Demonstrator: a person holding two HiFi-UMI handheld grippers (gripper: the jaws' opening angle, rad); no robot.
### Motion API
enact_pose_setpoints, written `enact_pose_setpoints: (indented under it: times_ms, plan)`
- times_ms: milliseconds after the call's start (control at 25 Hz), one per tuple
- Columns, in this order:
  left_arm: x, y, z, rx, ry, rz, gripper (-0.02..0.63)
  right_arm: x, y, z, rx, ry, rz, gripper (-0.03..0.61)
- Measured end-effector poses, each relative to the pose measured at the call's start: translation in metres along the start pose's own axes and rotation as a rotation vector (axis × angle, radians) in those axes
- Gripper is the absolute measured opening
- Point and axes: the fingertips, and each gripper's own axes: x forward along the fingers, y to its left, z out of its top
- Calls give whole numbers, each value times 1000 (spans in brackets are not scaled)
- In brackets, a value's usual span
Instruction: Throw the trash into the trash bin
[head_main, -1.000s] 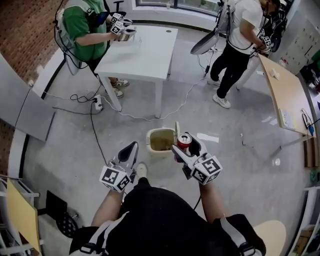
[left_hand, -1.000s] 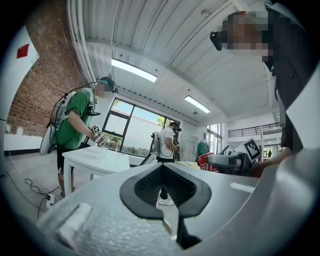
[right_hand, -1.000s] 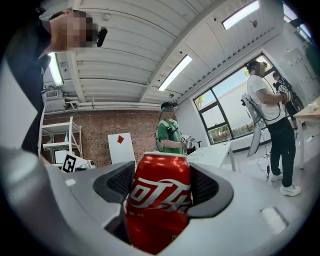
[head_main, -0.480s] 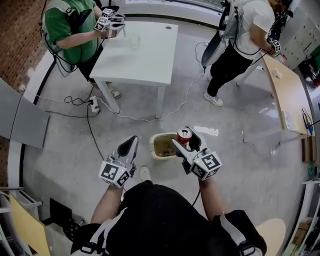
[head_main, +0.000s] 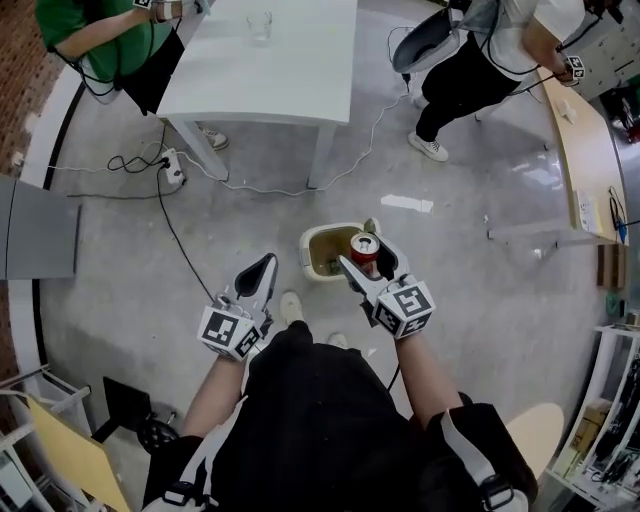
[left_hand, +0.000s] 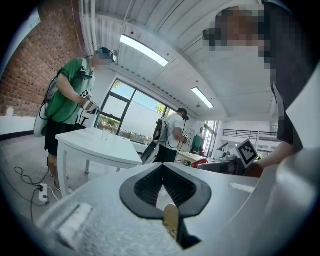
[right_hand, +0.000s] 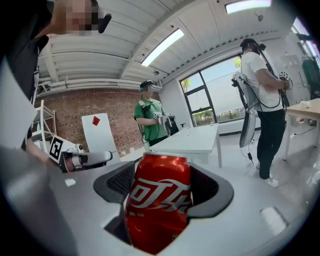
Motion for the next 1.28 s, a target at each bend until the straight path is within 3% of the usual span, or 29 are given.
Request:
enact_pose_setpoints:
  times_ms: [360, 800, 1080, 1280]
  plan:
    - [-7, 11, -44, -42, 96, -53, 3, 23, -6, -66, 61, 120, -74, 336]
    - [-6, 16, -66, -71, 158, -37, 3, 55, -40, -129, 81, 244, -135, 336]
    - [-1, 17, -83, -98, 188, -9, 3, 88, -49, -197, -90, 436, -79, 336]
    - [-8, 21, -94, -120, 201, 21, 3, 101, -55, -233, -137, 525, -52, 336]
